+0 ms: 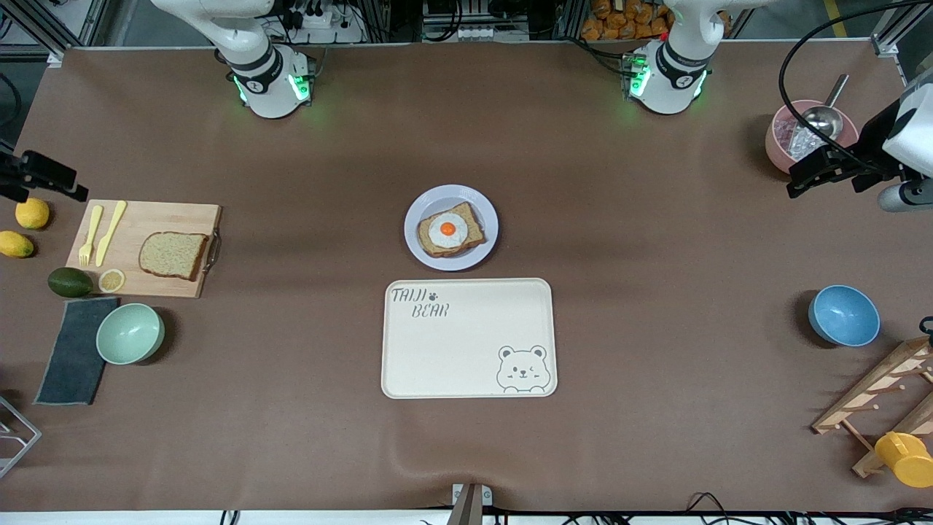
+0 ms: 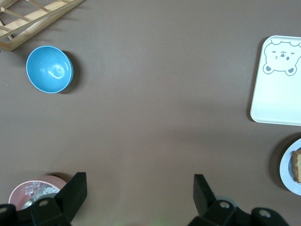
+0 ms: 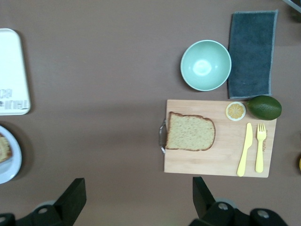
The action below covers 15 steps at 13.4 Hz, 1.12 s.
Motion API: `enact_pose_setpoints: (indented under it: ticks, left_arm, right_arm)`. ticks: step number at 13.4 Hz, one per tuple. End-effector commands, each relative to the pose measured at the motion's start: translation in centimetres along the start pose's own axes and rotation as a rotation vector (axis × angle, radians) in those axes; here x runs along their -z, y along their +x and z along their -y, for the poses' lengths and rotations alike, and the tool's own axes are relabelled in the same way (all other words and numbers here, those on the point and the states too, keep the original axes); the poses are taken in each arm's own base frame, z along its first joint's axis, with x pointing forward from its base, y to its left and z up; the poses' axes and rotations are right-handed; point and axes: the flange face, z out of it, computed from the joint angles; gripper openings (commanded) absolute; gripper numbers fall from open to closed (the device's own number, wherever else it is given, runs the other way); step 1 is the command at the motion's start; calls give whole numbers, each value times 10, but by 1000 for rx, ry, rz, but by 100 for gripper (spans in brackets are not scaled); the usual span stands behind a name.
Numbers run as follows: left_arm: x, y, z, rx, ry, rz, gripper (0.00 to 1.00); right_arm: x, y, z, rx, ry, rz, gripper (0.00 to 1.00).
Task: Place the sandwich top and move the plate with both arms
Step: 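Move the right gripper toward the bread slice on the cutting board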
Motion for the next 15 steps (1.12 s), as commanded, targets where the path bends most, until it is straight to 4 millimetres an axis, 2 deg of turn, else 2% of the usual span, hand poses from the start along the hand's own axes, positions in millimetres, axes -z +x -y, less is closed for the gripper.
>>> enact_pose_setpoints:
  ticks: [1,3,5,8,11,15]
  left_arm:
    - [3,0,0,-11,0,11,100]
    - [6,-1,-6,0,-2,5,100]
    - [4,0,-3,3,-4,10,100]
    - [3,-1,-3,6,-11,14,100]
    - [1,-1,-2,12,-4,20,100]
    - [1,-2,-2,24,-2,21,100]
  right_arm:
    - [-40,11,-31,-8,11,41,100]
    - [-65,13,-47,-36,18,72,100]
    - [-102,3,-64,-70,31,110,100]
    - [-162,-20,-107,-83,49,120,100]
    - [-204,-36,-136,-79,45,87,100]
    - [-246,-36,-160,-91,52,104,100]
